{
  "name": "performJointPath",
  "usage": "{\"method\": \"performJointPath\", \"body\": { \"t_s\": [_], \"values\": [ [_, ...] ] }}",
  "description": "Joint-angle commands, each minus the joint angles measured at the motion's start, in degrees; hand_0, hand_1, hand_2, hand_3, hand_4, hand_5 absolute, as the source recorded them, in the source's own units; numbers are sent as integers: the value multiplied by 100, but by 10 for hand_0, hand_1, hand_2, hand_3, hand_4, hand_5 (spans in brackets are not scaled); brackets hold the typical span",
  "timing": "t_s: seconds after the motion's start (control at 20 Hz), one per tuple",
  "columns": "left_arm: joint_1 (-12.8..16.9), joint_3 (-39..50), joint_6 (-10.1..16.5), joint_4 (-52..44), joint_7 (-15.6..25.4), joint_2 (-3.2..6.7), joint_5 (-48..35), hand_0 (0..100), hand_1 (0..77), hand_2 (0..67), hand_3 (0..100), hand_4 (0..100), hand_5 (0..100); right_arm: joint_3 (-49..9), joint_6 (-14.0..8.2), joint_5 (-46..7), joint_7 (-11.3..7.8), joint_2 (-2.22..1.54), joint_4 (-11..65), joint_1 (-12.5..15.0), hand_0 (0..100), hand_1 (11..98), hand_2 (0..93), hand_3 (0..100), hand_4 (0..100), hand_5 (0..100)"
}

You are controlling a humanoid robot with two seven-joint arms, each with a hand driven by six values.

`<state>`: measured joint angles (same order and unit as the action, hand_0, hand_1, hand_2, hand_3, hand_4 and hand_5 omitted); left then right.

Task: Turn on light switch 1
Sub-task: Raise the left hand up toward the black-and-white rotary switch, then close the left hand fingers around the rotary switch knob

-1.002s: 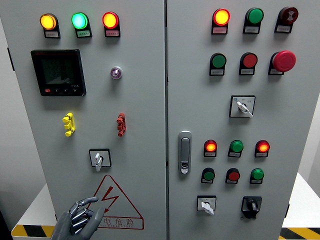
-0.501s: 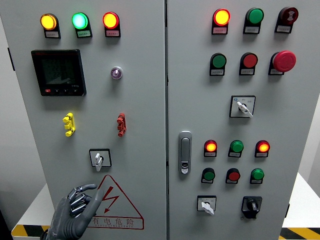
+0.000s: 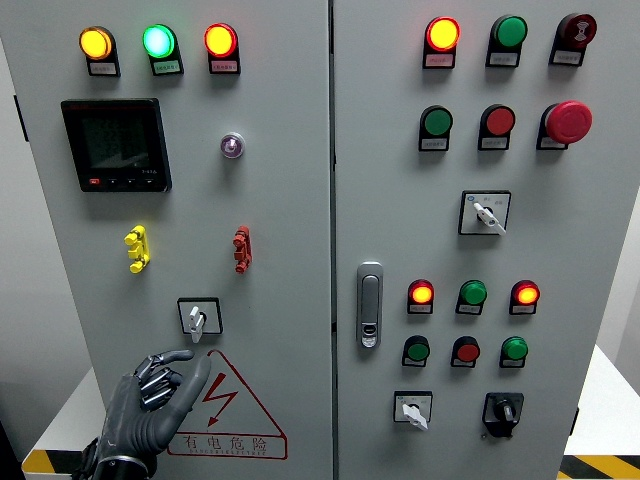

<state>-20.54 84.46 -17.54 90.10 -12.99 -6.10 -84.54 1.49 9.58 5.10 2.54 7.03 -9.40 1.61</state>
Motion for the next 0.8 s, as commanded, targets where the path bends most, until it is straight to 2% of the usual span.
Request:
{"method": "performJointPath", "body": {
  "t_s": [0.0, 0.35, 0.75],
  "values": [
    [-38, 0, -39, -2, -19, 3, -10, 0, 605, 410, 837, 973, 678, 0, 0, 0, -8, 0, 0, 6, 0, 225, 0, 111, 230, 146],
    [-231, 0, -425, -2, -265, 21, -10, 0, 624, 430, 845, 976, 675, 0, 0, 0, 1, 0, 0, 6, 0, 225, 0, 111, 230, 146],
    [-380, 9, -434, -10, -283, 21, -1, 0, 659, 465, 877, 1000, 713, 0, 0, 0, 1, 0, 0, 6, 0, 226, 0, 111, 230, 146]
  ]
}}
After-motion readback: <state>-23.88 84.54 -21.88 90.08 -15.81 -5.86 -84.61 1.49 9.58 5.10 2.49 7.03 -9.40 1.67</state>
